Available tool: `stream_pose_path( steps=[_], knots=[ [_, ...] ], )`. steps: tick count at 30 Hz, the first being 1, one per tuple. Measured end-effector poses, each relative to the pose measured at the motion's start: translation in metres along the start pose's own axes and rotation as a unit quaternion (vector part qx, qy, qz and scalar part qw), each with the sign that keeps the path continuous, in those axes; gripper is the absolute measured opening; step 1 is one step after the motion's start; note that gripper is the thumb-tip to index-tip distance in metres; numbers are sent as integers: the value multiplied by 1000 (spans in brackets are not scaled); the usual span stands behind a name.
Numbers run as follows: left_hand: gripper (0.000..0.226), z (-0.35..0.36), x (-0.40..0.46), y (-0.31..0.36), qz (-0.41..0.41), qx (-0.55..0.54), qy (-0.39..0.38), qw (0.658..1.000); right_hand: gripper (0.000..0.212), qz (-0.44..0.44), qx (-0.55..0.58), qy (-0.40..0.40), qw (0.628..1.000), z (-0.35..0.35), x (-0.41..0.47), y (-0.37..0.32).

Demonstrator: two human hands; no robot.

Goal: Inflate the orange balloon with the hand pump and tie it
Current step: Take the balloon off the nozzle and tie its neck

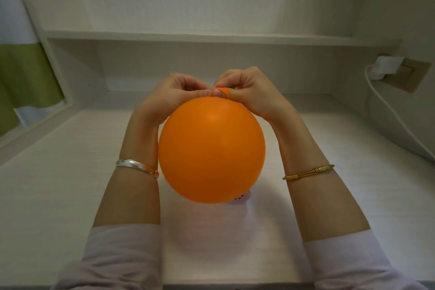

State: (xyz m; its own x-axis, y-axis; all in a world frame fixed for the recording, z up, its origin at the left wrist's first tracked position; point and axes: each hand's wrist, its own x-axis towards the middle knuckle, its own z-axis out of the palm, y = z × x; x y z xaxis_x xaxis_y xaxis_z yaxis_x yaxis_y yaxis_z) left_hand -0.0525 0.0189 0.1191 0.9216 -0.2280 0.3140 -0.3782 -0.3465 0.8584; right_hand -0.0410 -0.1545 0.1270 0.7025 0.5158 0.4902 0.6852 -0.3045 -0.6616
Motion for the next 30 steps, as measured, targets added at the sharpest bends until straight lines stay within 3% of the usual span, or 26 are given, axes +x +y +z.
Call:
stream_pose_path(
  steps=[6,13,16,19,24,30],
  knots=[
    [8,-10,-2,6,37,86,10,996,19,-20,-97,45,994,9,2,-2],
    [4,-13,-10,24,91,197,131,967,18,-87,-118,157,977,20,7,-10],
    [4,-11,-12,26,117,200,186,955,16,-74,-59,222,971,26,5,-9],
    [13,0,-11,18,112,198,231,946,13,-3,106,253,962,35,0,-5],
    [19,17,-11,5,121,167,282,937,8,114,244,224,937,36,-6,2],
    [17,19,-10,1,146,166,271,937,13,151,237,145,949,27,-6,2]
  ],
)
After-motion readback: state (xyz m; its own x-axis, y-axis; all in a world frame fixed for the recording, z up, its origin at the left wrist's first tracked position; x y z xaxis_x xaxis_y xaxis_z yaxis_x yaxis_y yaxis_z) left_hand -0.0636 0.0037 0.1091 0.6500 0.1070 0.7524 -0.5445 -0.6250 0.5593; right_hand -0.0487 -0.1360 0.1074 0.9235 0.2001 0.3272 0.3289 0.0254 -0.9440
